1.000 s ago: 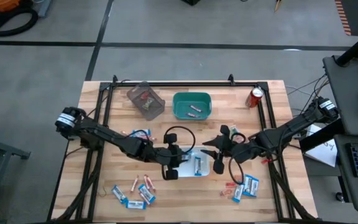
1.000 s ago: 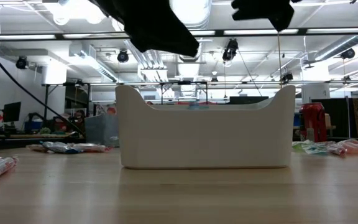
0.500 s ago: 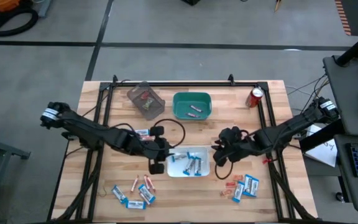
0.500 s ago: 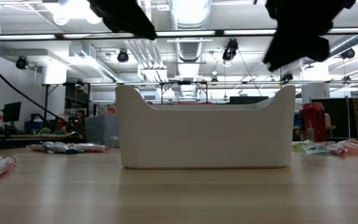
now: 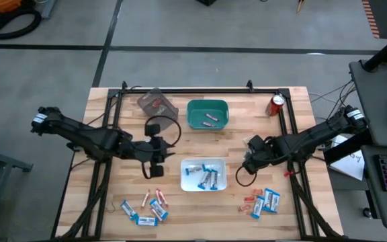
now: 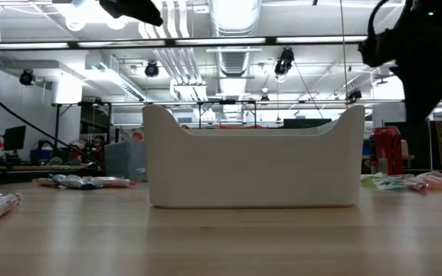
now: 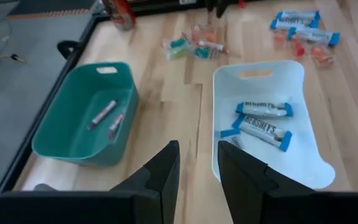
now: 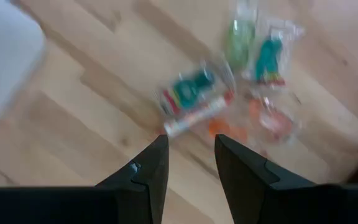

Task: Sort candy
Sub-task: Put the orange gummy into the black bin

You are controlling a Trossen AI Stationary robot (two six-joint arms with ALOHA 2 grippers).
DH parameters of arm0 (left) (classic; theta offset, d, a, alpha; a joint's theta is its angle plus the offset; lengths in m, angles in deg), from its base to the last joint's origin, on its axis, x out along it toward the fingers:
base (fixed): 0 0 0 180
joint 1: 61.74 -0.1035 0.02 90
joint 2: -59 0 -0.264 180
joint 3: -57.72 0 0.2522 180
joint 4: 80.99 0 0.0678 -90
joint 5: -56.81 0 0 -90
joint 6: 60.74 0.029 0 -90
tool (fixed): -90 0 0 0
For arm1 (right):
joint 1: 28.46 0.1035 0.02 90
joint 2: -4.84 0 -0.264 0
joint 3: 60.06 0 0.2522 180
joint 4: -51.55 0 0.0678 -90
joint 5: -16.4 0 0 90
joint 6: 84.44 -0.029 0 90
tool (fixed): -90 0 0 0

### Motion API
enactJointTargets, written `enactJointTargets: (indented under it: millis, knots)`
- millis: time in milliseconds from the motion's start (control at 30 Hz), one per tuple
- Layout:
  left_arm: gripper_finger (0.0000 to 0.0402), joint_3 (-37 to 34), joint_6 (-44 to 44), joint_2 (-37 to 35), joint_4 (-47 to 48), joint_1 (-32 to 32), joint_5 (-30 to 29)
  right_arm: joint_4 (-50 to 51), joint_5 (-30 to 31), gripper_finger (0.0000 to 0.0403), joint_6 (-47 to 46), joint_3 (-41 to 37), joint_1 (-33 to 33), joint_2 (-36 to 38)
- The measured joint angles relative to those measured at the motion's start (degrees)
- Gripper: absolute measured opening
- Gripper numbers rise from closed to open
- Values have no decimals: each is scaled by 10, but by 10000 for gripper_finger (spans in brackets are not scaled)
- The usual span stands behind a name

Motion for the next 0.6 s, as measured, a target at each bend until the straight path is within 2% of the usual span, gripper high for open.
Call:
enactJointTargets:
  millis: [167,367,600]
  knots:
    - [94,0,3,-19,8,0,-8,-2,-47,125,62,-24,0,0]
    - [94,0,4,-28,10,0,-9,-1,-50,125,83,-51,0,-19]
    - [94,0,5,-26,9,0,-9,-2,-48,125,109,-62,-1,-88]
